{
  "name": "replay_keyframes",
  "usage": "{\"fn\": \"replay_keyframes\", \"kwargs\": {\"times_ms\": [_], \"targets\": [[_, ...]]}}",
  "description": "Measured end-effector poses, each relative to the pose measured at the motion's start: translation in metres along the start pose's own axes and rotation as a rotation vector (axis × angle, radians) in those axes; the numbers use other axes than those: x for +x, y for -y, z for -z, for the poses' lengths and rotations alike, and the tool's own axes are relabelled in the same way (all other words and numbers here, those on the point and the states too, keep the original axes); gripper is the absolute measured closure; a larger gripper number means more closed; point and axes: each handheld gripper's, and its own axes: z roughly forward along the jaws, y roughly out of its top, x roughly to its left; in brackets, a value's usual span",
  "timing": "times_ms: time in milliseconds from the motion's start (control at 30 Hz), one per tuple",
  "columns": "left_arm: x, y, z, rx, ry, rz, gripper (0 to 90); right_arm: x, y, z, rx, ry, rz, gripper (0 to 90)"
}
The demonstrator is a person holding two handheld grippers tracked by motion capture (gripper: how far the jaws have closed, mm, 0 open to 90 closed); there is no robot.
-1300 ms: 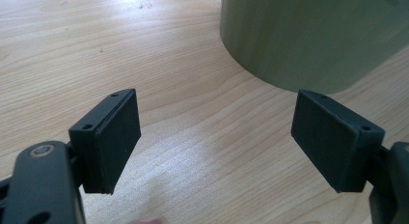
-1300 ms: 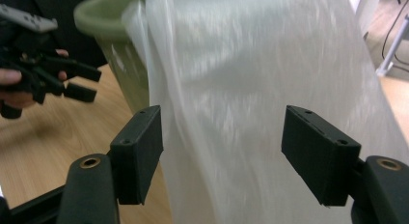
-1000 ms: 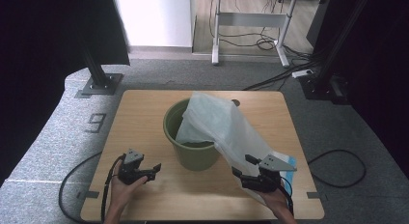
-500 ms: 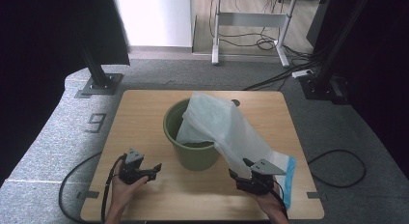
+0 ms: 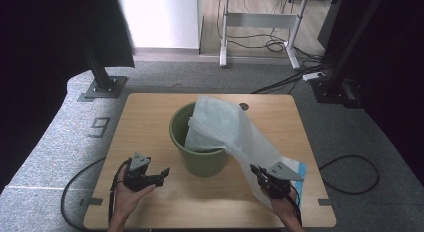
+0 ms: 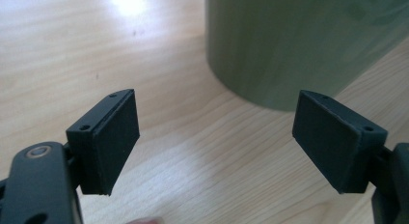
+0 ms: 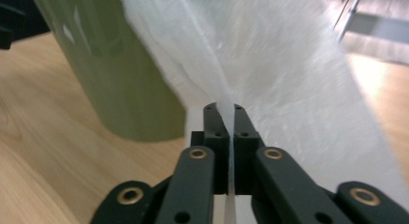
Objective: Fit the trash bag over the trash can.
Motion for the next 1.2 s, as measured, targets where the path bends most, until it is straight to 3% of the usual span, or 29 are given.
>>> {"fn": "replay_keyframes", "kwargs": {"times_ms": [167, 333, 400, 600, 700, 833, 967, 1200], "targets": [[-0.003, -0.014, 0.010, -0.039, 0.009, 0.008, 16.2, -0.004, -0.016, 0.008, -0.036, 0.012, 0.022, 88.5], [-0.009, -0.036, 0.025, -0.120, -0.019, 0.013, 16.2, -0.007, -0.033, 0.010, -0.069, 0.015, 0.035, 88.6], [-0.014, -0.047, 0.030, -0.149, -0.038, 0.024, 16.1, -0.008, -0.040, 0.009, -0.072, 0.013, 0.038, 88.6], [-0.024, -0.072, 0.035, -0.181, -0.025, 0.002, 16.0, -0.002, -0.039, 0.004, -0.041, -0.033, 0.050, 87.5], [-0.029, -0.081, 0.034, -0.181, -0.021, -0.022, 16.0, 0.002, -0.032, 0.000, -0.022, -0.068, 0.033, 67.3], [-0.032, -0.087, 0.031, -0.177, -0.018, -0.033, 16.1, 0.012, -0.029, 0.000, -0.047, -0.084, 0.007, 43.5], [-0.033, -0.088, 0.029, -0.172, -0.012, -0.029, 16.2, 0.024, -0.032, 0.002, -0.068, -0.114, 0.000, 35.1], [-0.033, -0.089, 0.028, -0.166, -0.008, -0.031, 16.3, 0.037, -0.021, -0.011, -0.011, -0.098, -0.009, 28.5]]}}
